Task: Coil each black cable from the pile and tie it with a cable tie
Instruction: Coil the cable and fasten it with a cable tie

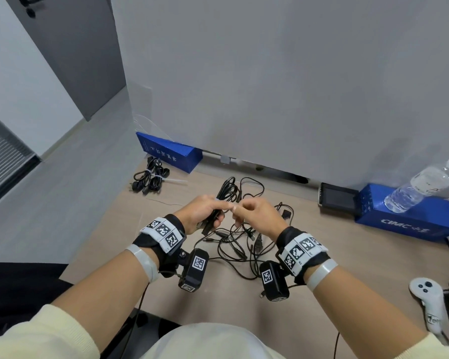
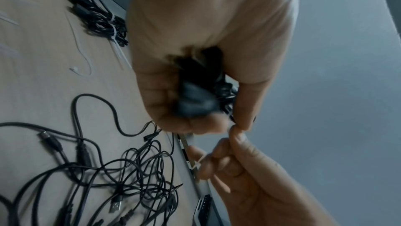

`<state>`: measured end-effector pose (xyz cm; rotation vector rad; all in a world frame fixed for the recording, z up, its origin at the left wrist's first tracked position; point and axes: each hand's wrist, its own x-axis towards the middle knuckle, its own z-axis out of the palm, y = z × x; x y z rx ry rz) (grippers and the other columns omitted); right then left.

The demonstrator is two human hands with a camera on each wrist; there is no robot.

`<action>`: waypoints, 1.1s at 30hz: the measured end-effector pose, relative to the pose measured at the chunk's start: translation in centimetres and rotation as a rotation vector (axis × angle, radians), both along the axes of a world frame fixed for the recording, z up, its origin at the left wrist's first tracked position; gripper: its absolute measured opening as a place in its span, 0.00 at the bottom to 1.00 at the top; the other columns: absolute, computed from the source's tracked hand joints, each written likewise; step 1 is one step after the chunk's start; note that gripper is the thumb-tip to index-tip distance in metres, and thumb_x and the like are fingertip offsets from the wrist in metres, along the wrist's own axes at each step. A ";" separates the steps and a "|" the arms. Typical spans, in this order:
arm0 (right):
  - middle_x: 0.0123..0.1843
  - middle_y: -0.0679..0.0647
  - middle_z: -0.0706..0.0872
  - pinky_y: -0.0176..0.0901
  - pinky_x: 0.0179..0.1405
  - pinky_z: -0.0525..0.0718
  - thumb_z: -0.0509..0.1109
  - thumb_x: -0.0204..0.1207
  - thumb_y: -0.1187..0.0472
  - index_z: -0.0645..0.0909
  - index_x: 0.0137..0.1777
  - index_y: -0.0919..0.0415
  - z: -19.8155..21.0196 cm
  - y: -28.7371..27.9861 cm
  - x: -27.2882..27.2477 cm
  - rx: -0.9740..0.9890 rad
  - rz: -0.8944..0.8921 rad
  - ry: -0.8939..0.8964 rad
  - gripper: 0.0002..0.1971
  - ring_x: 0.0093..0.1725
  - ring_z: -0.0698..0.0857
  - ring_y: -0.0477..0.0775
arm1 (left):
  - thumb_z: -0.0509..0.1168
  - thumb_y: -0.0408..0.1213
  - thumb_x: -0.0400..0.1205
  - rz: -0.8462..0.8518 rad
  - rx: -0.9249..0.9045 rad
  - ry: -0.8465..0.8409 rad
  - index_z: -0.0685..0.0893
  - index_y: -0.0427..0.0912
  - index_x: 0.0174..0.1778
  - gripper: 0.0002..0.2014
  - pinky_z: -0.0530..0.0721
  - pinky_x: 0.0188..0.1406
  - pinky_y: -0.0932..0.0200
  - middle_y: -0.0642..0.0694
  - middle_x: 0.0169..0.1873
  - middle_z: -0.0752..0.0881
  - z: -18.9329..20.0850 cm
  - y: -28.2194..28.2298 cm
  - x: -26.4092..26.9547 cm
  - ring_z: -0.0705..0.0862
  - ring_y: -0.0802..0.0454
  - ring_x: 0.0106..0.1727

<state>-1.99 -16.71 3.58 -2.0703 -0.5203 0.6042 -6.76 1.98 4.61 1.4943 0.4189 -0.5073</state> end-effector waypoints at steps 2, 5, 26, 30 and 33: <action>0.36 0.47 0.93 0.54 0.48 0.87 0.70 0.81 0.46 0.88 0.39 0.54 -0.2 -0.8 0.3 -0.013 -0.002 -0.026 0.15 0.40 0.90 0.54 | 0.73 0.44 0.81 -0.006 0.071 -0.014 0.85 0.39 0.49 0.11 0.78 0.31 0.58 0.46 0.32 0.86 -0.4 -0.4 -0.2 0.82 0.51 0.31; 0.36 0.46 0.93 0.46 0.46 0.87 0.71 0.81 0.45 0.88 0.38 0.54 -1.1 -1.5 0.8 -0.047 0.003 -0.065 0.15 0.40 0.90 0.48 | 0.70 0.43 0.84 -0.001 0.086 -0.016 0.83 0.42 0.45 0.08 0.82 0.32 0.61 0.46 0.34 0.86 -1.0 -1.3 -0.5 0.86 0.52 0.35; 0.27 0.36 0.88 0.54 0.60 0.81 0.68 0.75 0.36 0.85 0.31 0.47 -8.4 15.4 7.0 -0.239 -0.063 -0.042 0.19 0.36 0.85 0.36 | 0.70 0.37 0.83 0.279 -0.059 0.125 0.81 0.41 0.44 0.06 0.72 0.24 0.60 0.45 0.29 0.85 -5.0 13.2 4.0 0.81 0.54 0.24; 0.29 0.30 0.87 0.69 0.72 0.73 0.67 0.74 0.35 0.85 0.31 0.47 -10.8 18.0 7.7 -0.340 -0.091 -0.003 0.20 0.41 0.86 0.38 | 0.70 0.34 0.84 0.196 -0.065 0.132 0.81 0.39 0.41 0.07 0.83 0.27 0.62 0.37 0.40 0.90 -6.8 16.4 4.9 0.88 0.51 0.31; 0.29 0.35 0.89 0.71 0.80 0.63 0.70 0.79 0.40 0.84 0.32 0.45 -10.9 19.7 8.0 -0.372 -0.143 0.021 0.17 0.42 0.85 0.34 | 0.68 0.36 0.86 0.178 -0.123 0.166 0.83 0.36 0.47 0.06 0.90 0.37 0.54 0.38 0.42 0.92 -7.6 18.2 5.9 0.91 0.48 0.37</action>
